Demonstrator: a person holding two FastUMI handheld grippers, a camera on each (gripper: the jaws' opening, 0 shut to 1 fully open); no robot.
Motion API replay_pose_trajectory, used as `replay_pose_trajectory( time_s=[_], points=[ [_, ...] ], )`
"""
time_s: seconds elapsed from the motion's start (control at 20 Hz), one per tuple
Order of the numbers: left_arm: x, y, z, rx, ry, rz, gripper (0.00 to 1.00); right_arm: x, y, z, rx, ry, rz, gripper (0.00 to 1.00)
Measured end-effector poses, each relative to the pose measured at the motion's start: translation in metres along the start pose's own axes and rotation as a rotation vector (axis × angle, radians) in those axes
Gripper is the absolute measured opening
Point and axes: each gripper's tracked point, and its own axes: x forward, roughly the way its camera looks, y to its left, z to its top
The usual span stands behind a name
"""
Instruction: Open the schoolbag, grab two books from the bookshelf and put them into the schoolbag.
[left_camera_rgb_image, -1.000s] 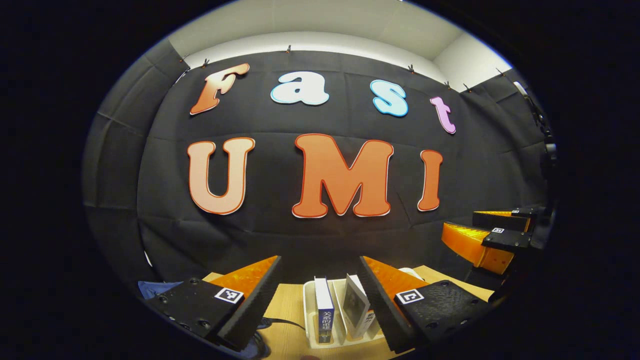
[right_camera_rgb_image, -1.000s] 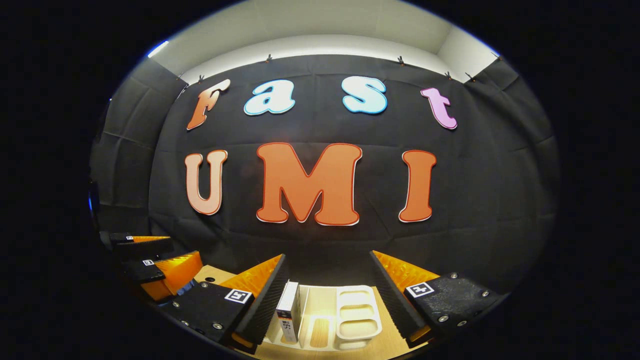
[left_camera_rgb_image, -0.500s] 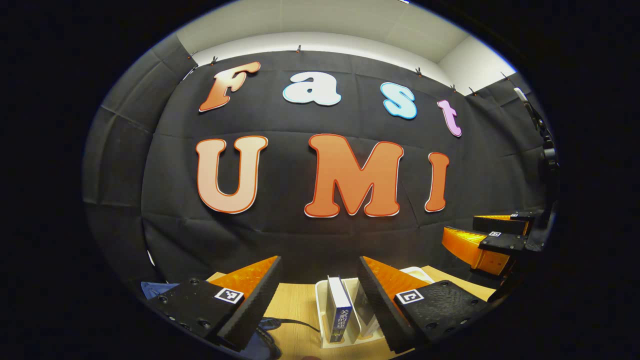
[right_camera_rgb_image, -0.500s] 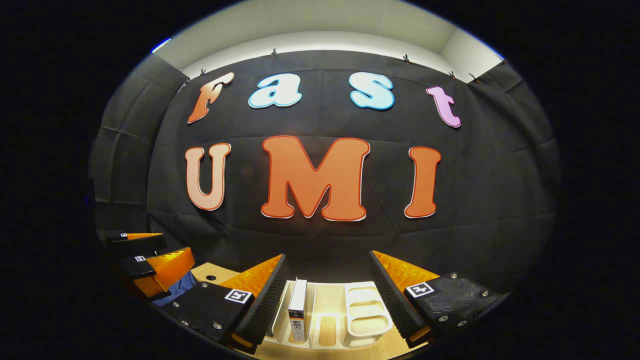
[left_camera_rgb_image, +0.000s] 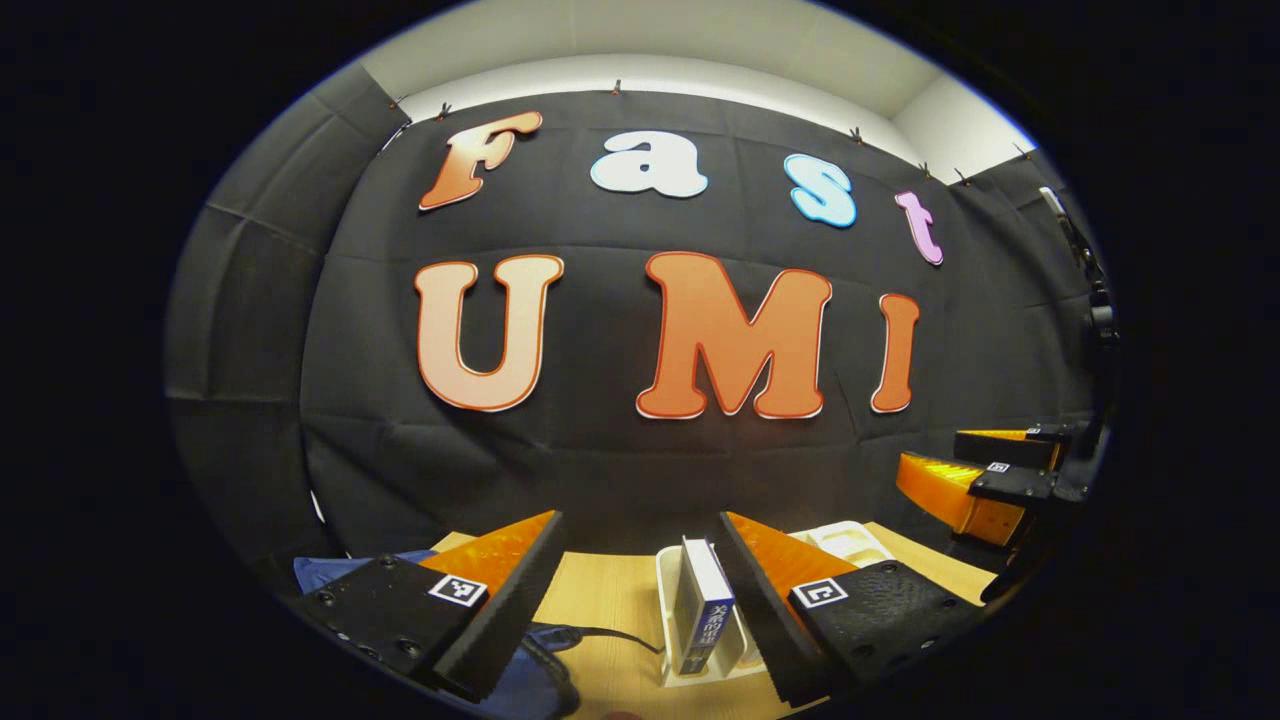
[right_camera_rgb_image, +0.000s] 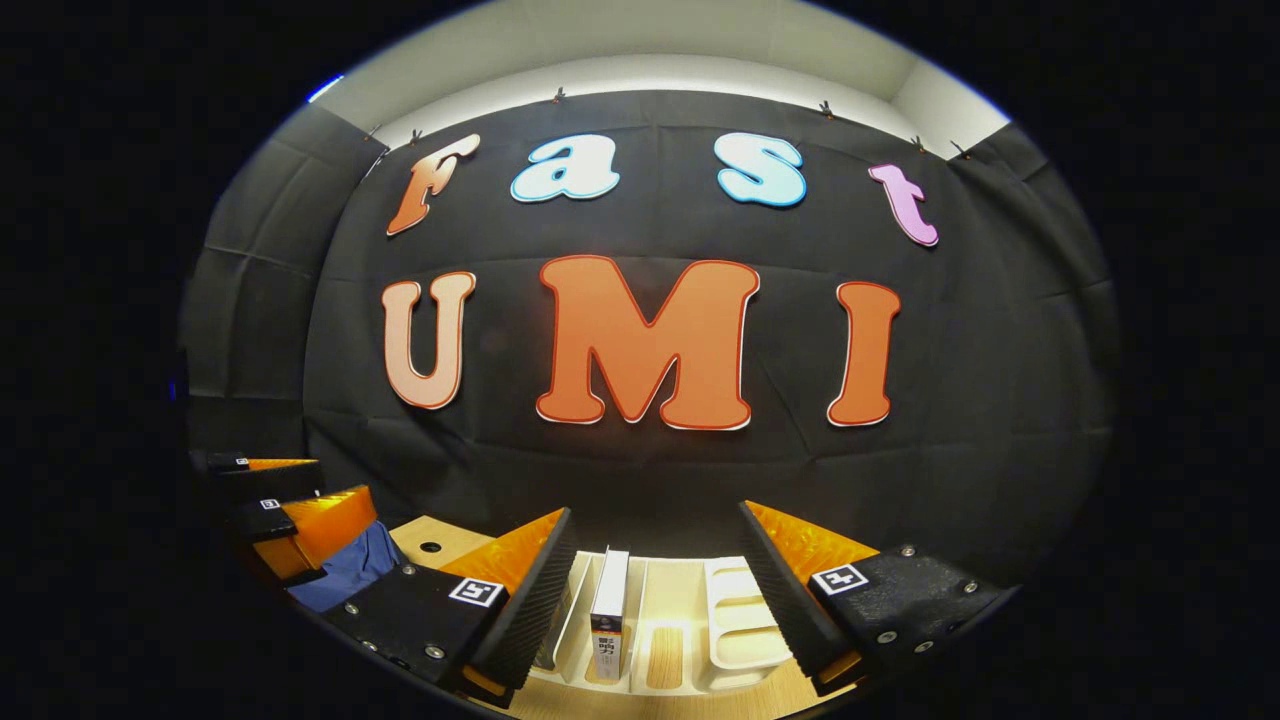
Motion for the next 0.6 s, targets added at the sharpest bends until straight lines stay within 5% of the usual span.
replay_pose_trajectory(
  time_s=[0.6],
  points=[
    [-0.032, 0.067, -0.151, 0.415, 0.416, 0.090, 0.98, 0.014, -0.012, -0.035, -0.003, 0.073, 0.016, 0.96]
  ],
)
